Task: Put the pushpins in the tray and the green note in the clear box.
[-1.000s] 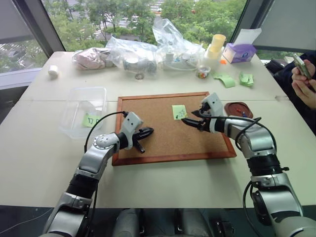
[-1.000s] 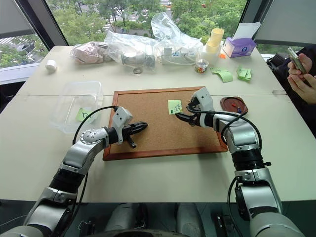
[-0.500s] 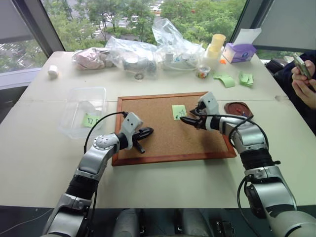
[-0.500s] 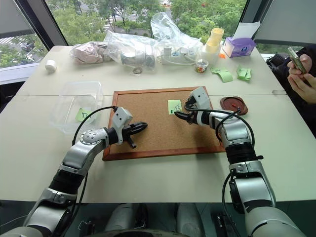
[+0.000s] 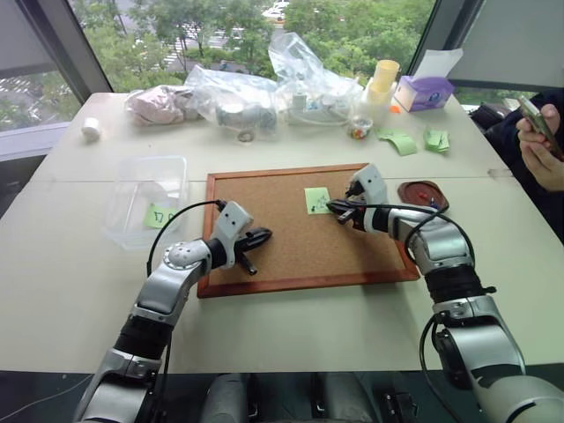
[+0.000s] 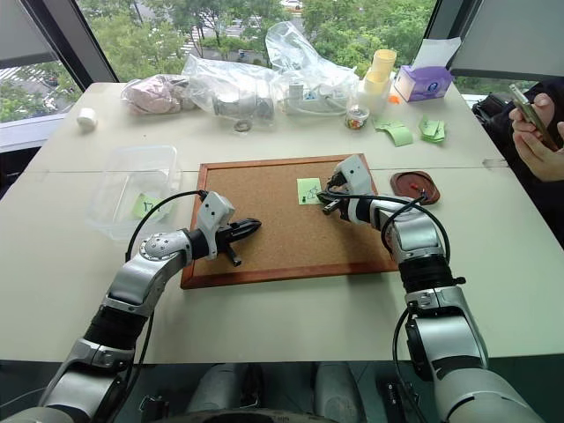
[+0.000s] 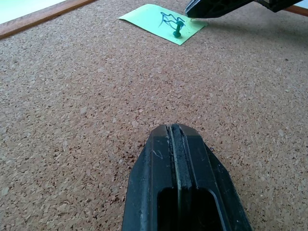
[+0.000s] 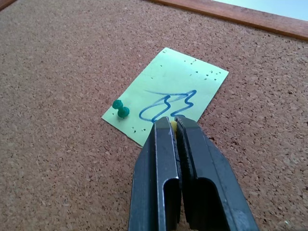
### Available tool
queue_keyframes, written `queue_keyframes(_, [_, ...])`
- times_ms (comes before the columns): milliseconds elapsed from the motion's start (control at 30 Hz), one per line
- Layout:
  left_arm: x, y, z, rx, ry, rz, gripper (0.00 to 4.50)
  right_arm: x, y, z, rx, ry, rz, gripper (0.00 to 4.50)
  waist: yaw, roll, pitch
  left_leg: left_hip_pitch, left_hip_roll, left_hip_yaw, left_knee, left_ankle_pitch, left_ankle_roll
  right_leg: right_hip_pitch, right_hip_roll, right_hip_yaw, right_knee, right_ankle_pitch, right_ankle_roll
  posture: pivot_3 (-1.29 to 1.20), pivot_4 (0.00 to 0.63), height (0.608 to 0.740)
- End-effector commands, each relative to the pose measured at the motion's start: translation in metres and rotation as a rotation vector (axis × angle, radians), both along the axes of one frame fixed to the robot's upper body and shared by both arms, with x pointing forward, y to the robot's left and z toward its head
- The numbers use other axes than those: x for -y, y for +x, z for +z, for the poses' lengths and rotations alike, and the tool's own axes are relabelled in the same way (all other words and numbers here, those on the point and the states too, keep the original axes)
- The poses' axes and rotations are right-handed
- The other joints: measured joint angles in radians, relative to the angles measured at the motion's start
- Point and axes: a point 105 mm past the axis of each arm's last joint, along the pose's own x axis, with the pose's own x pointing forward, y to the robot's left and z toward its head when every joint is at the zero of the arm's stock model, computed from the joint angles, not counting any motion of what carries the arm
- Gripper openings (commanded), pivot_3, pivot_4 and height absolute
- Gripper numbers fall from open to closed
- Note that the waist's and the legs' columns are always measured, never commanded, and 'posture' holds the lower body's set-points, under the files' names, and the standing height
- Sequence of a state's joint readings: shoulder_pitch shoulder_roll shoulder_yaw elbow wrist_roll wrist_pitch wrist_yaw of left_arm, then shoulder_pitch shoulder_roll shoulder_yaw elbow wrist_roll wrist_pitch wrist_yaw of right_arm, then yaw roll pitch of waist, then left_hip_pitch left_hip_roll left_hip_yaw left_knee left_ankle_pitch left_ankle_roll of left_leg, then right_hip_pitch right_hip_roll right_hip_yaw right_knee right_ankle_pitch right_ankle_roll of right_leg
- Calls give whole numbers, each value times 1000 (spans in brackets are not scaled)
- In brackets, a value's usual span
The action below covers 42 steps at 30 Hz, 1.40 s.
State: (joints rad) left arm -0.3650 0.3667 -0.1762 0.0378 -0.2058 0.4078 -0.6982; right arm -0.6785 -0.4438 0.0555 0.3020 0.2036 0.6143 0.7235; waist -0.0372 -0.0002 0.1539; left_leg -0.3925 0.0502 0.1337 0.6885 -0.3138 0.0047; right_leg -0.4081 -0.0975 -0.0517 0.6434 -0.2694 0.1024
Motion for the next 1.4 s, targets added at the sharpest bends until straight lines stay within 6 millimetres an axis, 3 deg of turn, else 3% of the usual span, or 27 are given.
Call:
queue_keyframes(33, [-7, -12, -38, -148, 58, 15, 0, 14, -2, 67, 189, 25, -17, 52, 1, 0, 0, 0, 0, 0, 0, 0, 0, 0, 0, 0, 0, 0, 0, 0, 150, 740])
queue_keyframes(133, [-6, -13, -40, -154, 56, 10, 0, 39, 0, 94, 232, 59, -110, 52, 1, 0, 0, 0, 0, 0, 0, 0, 0, 1, 0, 0, -2, 0, 0, 0, 150, 740])
queue_keyframes(233, [-4, -14, -41, -157, 55, 4, 0, 67, 4, 105, 240, 94, -218, 52, 2, 0, 0, 1, 0, 0, -2, 0, 0, 1, 0, 0, -4, 0, 0, 0, 150, 740])
queue_keyframes(400, [-1, -12, -40, -152, 53, -7, 0, 156, 16, 90, 226, 6, -570, 52, 4, 0, -1, 2, -1, 0, -3, 0, 0, 3, 0, -1, -6, 0, 0, 0, 150, 740])
queue_keyframes(500, [0, -12, -40, -151, 53, -11, 0, 177, 17, 75, 186, 8, -634, 52, 5, 1, -1, 1, -1, 1, -5, 0, 0, 3, 0, -1, -8, 0, 0, 0, 150, 740])
queue_keyframes(767, [0, -10, -39, -146, 53, -14, 0, 177, 22, 35, 83, 32, -629, 52, 5, 2, -2, 2, -1, 1, -5, 0, 0, 5, 0, -1, -9, 0, 1, 0, 150, 740])
queue_keyframes(1067, [-2, -10, -38, -143, 52, -5, 0, 176, 22, 17, 38, 43, -633, 52, 6, 2, -2, 2, -1, 1, -5, 0, 0, 5, 0, -1, -9, 0, 1, 0, 150, 740])
queue_keyframes(1167, [-1, -11, -38, -144, 51, -5, 0, 174, 22, 15, 32, 44, -627, 890, 6, 2, -2, 2, -1, 1, -5, 0, 0, 5, 0, -1, -9, 0, 1, 0, 150, 740])
queue_keyframes(1300, [-1, -11, -38, -143, 48, -3, 0, 177, 22, 21, 45, 57, -641, 2863, 6, 2, -2, 2, -1, 1, -5, 1, -1, 5, 0, -1, -9, 0, 1, 0, 150, 740])
queue_keyframes(1400, [-1, -11, -38, -145, 47, -3, 0, 176, 22, 22, 49, 46, -635, 2863, 5, 2, -2, 2, -1, 1, -5, 1, -1, 5, 0, -1, -9, 0, 1, 0, 150, 740])
